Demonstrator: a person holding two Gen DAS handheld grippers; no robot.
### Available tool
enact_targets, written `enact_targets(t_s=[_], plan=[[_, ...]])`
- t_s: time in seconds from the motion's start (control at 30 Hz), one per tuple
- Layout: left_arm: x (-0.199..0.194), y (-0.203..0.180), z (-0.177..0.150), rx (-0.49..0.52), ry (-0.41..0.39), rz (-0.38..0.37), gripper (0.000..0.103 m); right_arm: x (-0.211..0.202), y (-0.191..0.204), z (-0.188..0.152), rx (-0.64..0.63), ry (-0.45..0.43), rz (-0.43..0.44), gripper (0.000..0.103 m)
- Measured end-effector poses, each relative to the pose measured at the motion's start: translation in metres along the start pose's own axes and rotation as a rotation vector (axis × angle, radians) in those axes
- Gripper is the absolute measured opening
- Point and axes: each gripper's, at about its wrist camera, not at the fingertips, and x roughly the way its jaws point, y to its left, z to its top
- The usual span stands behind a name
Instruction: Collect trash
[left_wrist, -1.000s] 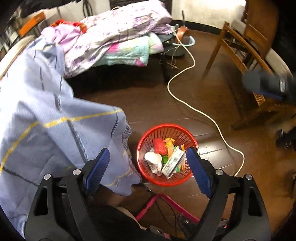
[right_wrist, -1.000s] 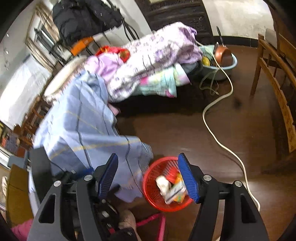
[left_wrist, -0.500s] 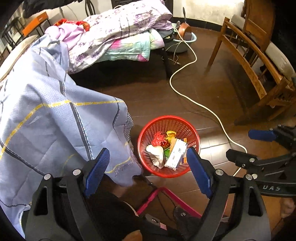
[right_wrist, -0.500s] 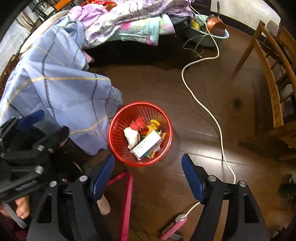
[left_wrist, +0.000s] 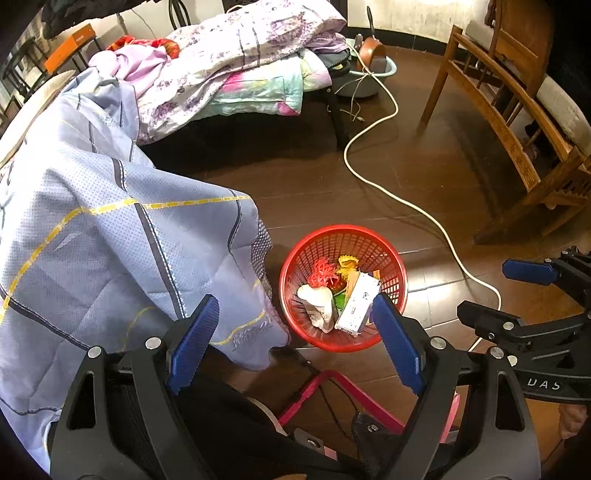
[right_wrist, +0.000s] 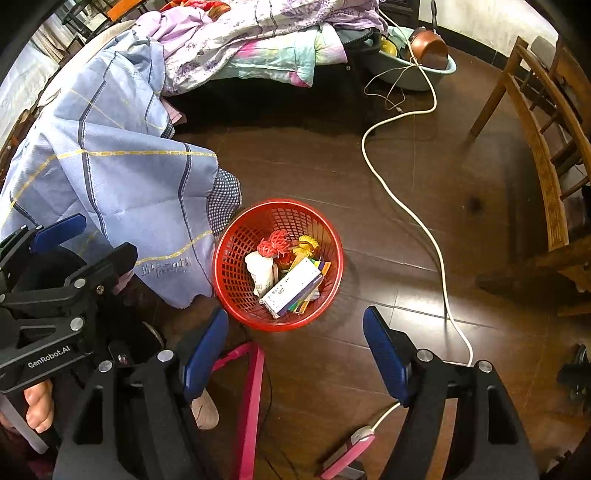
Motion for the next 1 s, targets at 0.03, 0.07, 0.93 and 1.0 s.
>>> enact_targets(t_s=[0.03, 0.07, 0.93, 1.0], plan=[[0.0003, -0.0002, 0.0000, 0.001, 0.001, 0.000, 0.082, 0.0004, -0.0001, -0.0002, 0.000, 0.002, 0.001, 0.074], [0.0001, -0.0007, -0.0002, 0.003, -0.001, 0.001, 0.082, 0.0009, -0.0001, -0.0003, 0.000, 0.002, 0.002, 0.074], [0.0007, -0.0023, 0.0009, 0.015, -0.002, 0.013, 0.082, 0.0041, 0.0050, -0.0030, -0.005, 0.005, 0.002, 0.074], [0.0011, -0.0031, 0.0011, 0.013, -0.002, 0.017, 0.082, 0.0045, 0.0056, -0.0029, -0.006, 0.007, 0.004, 0.074]])
